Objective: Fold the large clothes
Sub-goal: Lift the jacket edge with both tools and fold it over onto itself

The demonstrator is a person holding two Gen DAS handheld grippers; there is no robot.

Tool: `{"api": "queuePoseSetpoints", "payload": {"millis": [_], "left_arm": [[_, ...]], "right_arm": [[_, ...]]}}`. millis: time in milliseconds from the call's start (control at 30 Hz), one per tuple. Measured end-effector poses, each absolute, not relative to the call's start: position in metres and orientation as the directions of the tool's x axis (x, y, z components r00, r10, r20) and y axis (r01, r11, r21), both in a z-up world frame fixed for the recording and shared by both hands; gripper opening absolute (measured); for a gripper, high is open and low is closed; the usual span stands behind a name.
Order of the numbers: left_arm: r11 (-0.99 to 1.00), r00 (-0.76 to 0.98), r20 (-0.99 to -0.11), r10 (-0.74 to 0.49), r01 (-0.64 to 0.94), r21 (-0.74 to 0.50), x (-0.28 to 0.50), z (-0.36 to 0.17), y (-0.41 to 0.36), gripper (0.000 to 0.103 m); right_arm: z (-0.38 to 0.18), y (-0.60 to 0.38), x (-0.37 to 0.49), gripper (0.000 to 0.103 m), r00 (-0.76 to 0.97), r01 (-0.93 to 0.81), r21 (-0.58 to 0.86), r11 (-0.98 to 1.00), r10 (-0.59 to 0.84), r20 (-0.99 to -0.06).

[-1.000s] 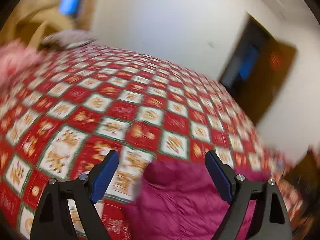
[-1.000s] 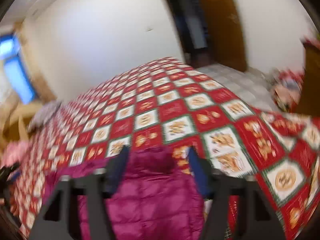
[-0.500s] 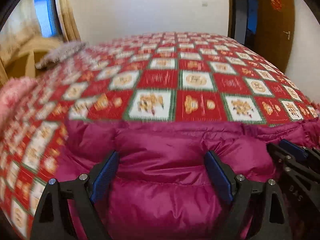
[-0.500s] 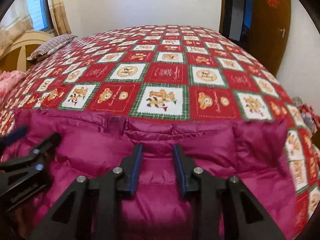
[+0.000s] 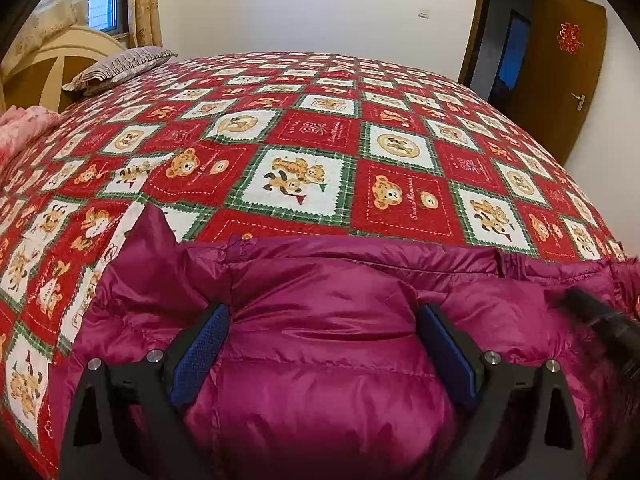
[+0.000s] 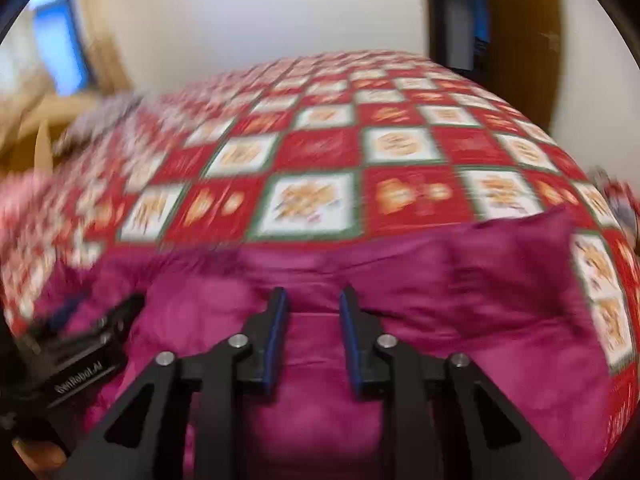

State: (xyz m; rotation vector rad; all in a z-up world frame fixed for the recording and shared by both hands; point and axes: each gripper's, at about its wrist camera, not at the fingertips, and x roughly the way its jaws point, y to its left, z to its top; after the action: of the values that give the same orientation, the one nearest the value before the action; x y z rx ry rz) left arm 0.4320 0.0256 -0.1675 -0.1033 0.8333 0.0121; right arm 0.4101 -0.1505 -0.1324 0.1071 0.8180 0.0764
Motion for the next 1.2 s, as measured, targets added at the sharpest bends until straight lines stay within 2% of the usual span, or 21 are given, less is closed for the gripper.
{"api": "queuePoseSetpoints", "payload": {"millis": [100, 133, 167, 267, 400, 533, 633, 733, 900, 967, 1033, 1200], "left_arm": [[0.994, 0.672, -0.740, -0.036, -0.051, -0.095, 0.432, -0.168, 0.026, 0.096], [0.994, 0.672, -0.739, -0.038, -0.050, -0.096, 0.432, -0.168, 0.026, 0.096], [0.994, 0.672, -0.739, -0.039, -0.049, -0.097, 0.433, -0.168, 0.026, 0.096], [0.994, 0.672, -0.739, -0.046, -0.043, -0.101, 0.433, -0.167, 0.026, 0.096], [0.994, 0.669, -0.741, -0.045, -0.041, -0.098, 0.432, -0.167, 0.025, 0.096], [0.996, 0.664, -0.747, -0.027, -0.046, -0.077, 0.431, -0.166, 0.023, 0.097], [0.999, 0.655, -0.755, 0.028, -0.035, 0.007, 0.424, -0.156, 0.017, 0.097], [0.995, 0.680, -0.727, 0.099, -0.059, 0.080, 0.407, -0.141, 0.027, 0.097], [0.976, 0.686, -0.696, 0.210, -0.185, 0.113, 0.391, -0.137, 0.062, 0.097], [0.973, 0.639, -0.741, 0.207, -0.211, 0.089, 0.399, -0.155, 0.074, 0.097], [0.977, 0.612, -0.777, 0.145, -0.215, 0.014, 0.406, -0.168, 0.084, 0.098], [0.975, 0.601, -0.791, 0.114, -0.219, -0.026, 0.412, -0.173, 0.090, 0.098]], "right_arm": [[-0.130, -0.207, 0.411, 0.023, 0.677, 0.099, 0.148, 0.984, 0.042, -0.735], [-0.131, -0.218, 0.412, 0.013, 0.667, 0.118, 0.142, 0.983, 0.027, -0.745], [-0.136, -0.234, 0.413, 0.006, 0.653, 0.141, 0.145, 0.979, 0.018, -0.757], [-0.147, -0.262, 0.411, 0.000, 0.641, 0.189, 0.162, 0.968, 0.003, -0.767], [-0.155, -0.281, 0.406, 0.000, 0.673, 0.206, 0.269, 0.941, 0.064, -0.737], [-0.152, -0.273, 0.407, 0.000, 0.669, 0.208, 0.216, 0.954, 0.022, -0.743], [-0.153, -0.276, 0.408, 0.000, 0.673, 0.210, 0.226, 0.951, 0.027, -0.739], [-0.154, -0.278, 0.408, 0.000, 0.674, 0.211, 0.228, 0.951, 0.027, -0.738], [-0.153, -0.277, 0.408, 0.000, 0.673, 0.213, 0.229, 0.950, 0.027, -0.739], [-0.153, -0.277, 0.408, 0.000, 0.674, 0.214, 0.237, 0.948, 0.032, -0.738], [-0.152, -0.276, 0.408, 0.000, 0.674, 0.217, 0.236, 0.947, 0.030, -0.739], [-0.151, -0.276, 0.410, 0.000, 0.658, 0.222, 0.221, 0.950, 0.021, -0.753]]}}
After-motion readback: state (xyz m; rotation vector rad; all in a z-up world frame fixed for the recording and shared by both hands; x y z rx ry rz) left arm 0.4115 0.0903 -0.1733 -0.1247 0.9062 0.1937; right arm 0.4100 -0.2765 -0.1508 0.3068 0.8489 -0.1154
